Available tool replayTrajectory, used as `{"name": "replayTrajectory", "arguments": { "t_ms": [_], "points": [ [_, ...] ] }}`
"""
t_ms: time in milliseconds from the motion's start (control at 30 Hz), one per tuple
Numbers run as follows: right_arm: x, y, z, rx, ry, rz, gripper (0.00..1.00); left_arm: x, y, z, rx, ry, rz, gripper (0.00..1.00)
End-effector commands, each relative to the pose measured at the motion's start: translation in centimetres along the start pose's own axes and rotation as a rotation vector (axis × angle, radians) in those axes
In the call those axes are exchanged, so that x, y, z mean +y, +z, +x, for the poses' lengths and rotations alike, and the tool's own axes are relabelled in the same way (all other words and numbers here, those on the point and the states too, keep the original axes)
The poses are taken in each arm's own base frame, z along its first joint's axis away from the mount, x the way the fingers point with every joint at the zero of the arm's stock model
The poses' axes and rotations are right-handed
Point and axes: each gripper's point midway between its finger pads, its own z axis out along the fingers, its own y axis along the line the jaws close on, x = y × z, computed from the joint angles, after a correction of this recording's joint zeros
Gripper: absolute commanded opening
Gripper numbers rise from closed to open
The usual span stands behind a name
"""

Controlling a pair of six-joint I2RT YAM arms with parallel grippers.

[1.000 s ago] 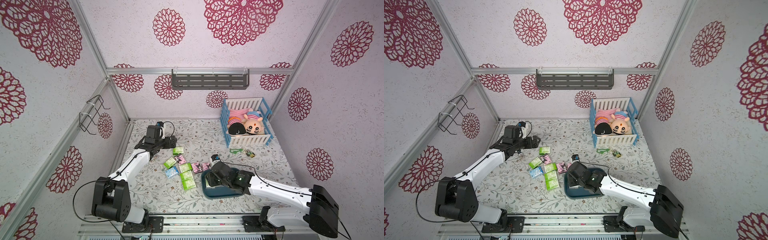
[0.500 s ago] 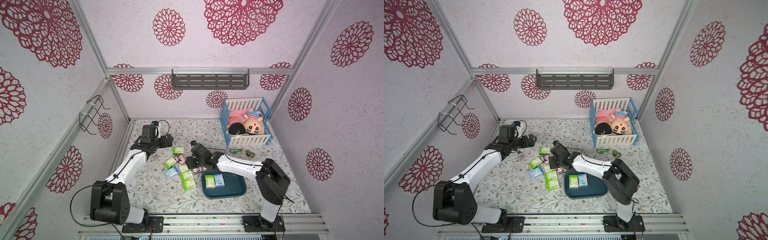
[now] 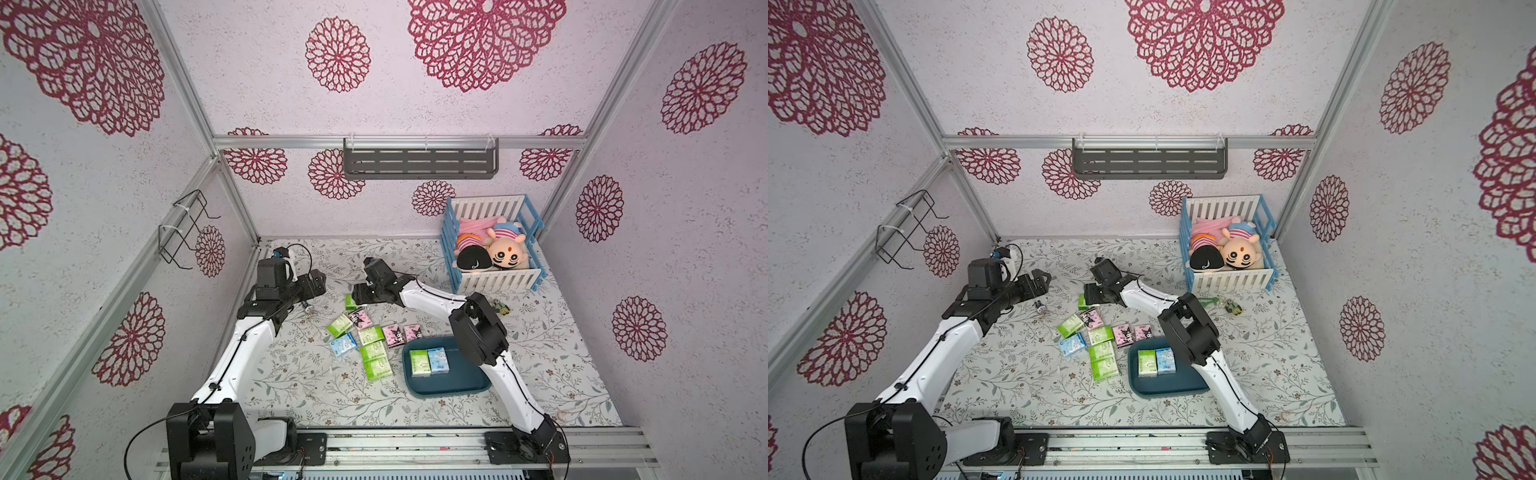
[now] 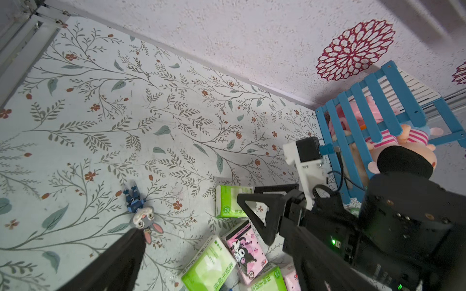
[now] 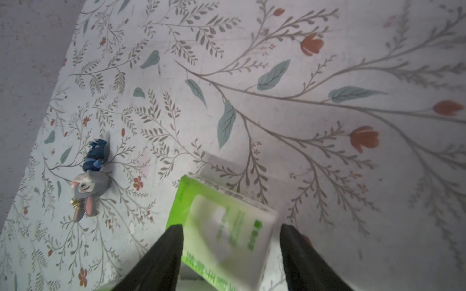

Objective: Put the pocket tissues into the storage box
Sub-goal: Pick up the pocket tissues from the center of the board.

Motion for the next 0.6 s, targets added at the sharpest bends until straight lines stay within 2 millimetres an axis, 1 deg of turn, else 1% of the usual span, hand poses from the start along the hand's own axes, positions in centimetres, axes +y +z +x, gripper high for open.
{"name": "replayTrajectory", "arguments": {
  "t_ms": [0,100,233,500,567],
  "points": [
    [0.6,-0.6,-1.9,-0.014,-0.022,0.023,0.67,-0.3,-0.8,-0.2,-0.014,0.014,0.008,0.97],
    [0.5,-0.1,-2.1,0.003,-0.026,0.029,0.66,-0.2,-1.1,-0.4,-0.014,0.029,-0.001,0.97],
    [0.6,0.3,-1.1,0.036,-0.027,0.016,0.65,-0.2,-1.2,-0.5,-0.016,0.039,-0.003,0.97],
    [0.3,0.0,-0.2,0.051,-0.043,0.028,0.64,-0.1,-1.2,-0.3,-0.013,0.038,-0.003,0.97],
    [0.2,0.1,0.1,0.057,-0.042,0.023,0.60,-0.1,-1.2,-0.3,-0.016,0.038,-0.006,0.97]
  ]
}}
